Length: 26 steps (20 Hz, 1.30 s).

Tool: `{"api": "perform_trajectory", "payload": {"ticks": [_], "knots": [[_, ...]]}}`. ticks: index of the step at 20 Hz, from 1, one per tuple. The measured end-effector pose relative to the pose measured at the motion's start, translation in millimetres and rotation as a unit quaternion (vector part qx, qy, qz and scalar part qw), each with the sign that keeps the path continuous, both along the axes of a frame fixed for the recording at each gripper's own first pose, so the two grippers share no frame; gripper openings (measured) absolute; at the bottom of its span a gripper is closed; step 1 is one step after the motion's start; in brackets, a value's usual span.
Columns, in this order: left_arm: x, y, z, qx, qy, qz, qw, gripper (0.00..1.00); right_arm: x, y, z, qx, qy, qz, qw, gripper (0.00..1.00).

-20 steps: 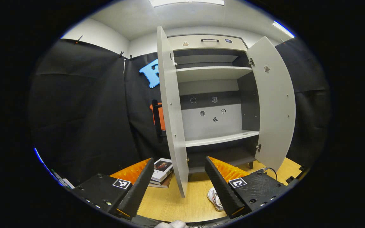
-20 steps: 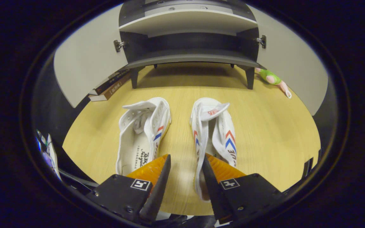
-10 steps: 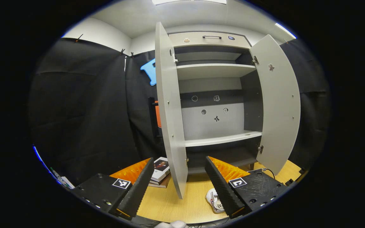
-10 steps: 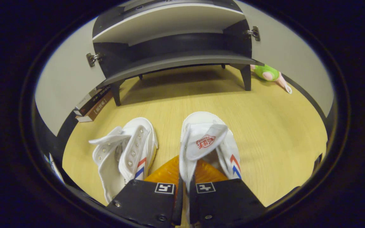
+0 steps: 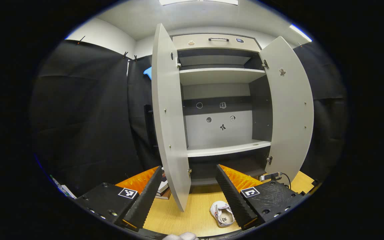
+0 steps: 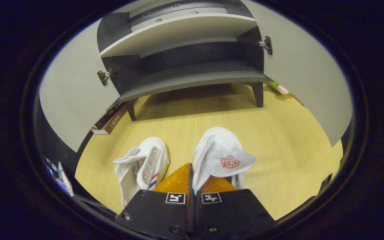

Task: Grab one shoe with the right hand and put it into the shoe cabinet, grab the other shoe with the left hand and put it into the shoe cabinet; then close the right door with the right hand and the left door with the left hand.

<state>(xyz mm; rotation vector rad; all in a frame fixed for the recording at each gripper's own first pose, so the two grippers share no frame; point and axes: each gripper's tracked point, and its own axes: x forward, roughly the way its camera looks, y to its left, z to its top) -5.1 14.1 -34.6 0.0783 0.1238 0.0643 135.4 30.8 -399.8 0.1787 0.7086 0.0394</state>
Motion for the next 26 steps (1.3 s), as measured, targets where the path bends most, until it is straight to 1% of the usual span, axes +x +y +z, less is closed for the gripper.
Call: {"api": "perform_trajectory", "payload": {"ticks": [3,7,11,16,18,22,24,26], "knots": [[0.0,-4.5,-3.6,0.003,0.001,-0.004,1.000,0.96,-1.2,-4.5,50.4,-0.029,-0.032,0.024,0.999,0.04],[-0.5,-11.0,-15.7,-0.003,0.010,-0.006,1.000,0.96,15.5,-5.3,141.5,-0.051,-0.093,0.046,0.993,0.04],[2.7,-15.8,-24.6,-0.011,0.014,0.002,1.000,0.96,52.0,-4.7,230.2,-0.065,-0.157,0.059,0.984,0.04],[10.4,-18.2,-21.4,-0.017,0.003,0.027,0.999,0.96,116.2,-5.5,326.3,-0.097,-0.225,0.069,0.967,0.04],[12.0,-15.9,-20.0,-0.019,0.001,0.042,0.999,0.96,146.1,-1.1,349.0,-0.098,-0.238,0.073,0.964,0.04],[9.8,-6.9,-22.7,-0.021,0.002,0.079,0.997,0.96,213.8,5.4,371.8,-0.104,-0.243,0.076,0.961,0.04],[8.5,-2.7,-23.8,-0.018,0.004,0.096,0.995,0.97,249.1,8.5,371.1,-0.106,-0.235,0.078,0.963,0.04],[7.8,1.6,-26.3,-0.018,0.008,0.113,0.993,0.97,280.5,4.5,361.9,-0.116,-0.215,0.073,0.967,0.04]]}}
